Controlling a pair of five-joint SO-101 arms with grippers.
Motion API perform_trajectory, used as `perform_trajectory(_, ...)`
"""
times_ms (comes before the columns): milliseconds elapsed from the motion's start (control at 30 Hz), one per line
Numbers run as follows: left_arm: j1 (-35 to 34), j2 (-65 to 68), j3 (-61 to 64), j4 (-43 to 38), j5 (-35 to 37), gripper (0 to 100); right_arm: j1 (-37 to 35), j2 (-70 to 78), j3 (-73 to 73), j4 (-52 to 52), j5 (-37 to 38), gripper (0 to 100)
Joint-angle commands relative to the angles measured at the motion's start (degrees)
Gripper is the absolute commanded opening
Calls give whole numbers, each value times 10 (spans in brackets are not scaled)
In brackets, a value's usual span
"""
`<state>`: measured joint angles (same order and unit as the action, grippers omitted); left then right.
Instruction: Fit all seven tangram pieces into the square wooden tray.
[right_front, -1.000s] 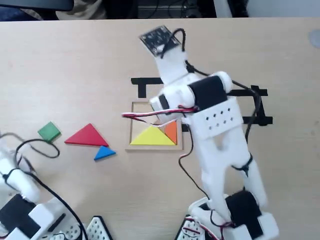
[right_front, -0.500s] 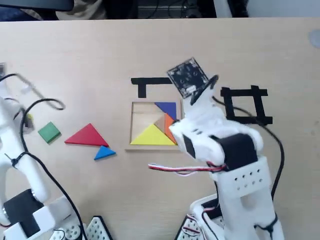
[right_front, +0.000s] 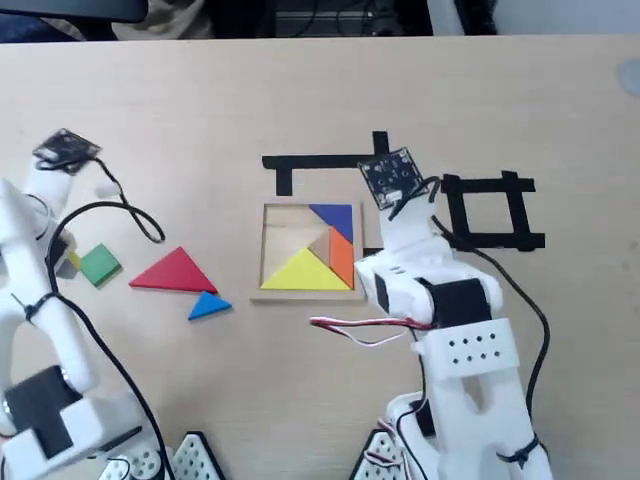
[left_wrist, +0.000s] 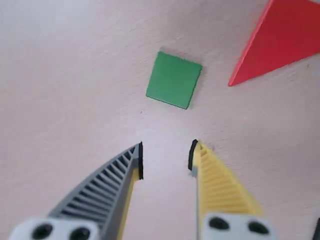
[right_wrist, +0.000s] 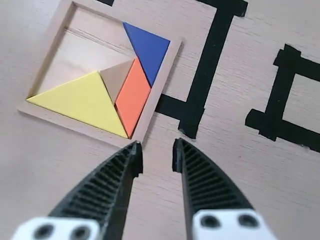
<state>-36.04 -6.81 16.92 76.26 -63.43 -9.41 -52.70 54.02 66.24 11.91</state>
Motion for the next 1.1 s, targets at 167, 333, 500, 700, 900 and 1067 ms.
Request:
perform_trajectory(167,173,81,-51,27,-67,181,73,-10,61,-105,-28,120)
perform_trajectory(333,241,123,-47,67,-229,182,80,-10,64,-105,-28,120)
perform_trajectory(500,262,165,-104,69,-238,231,80,-10,65,-105,-28,120)
perform_trajectory(700,297,223,-155,44,-105,230,80,-10,62,-106,-28,120)
perform_trajectory(900,320,243,-180,142,-202,233,80,-10,65,-106,-25,120)
perform_trajectory(1067,307,244,-232,178,-176,230,80,-10,65,-103,-25,120)
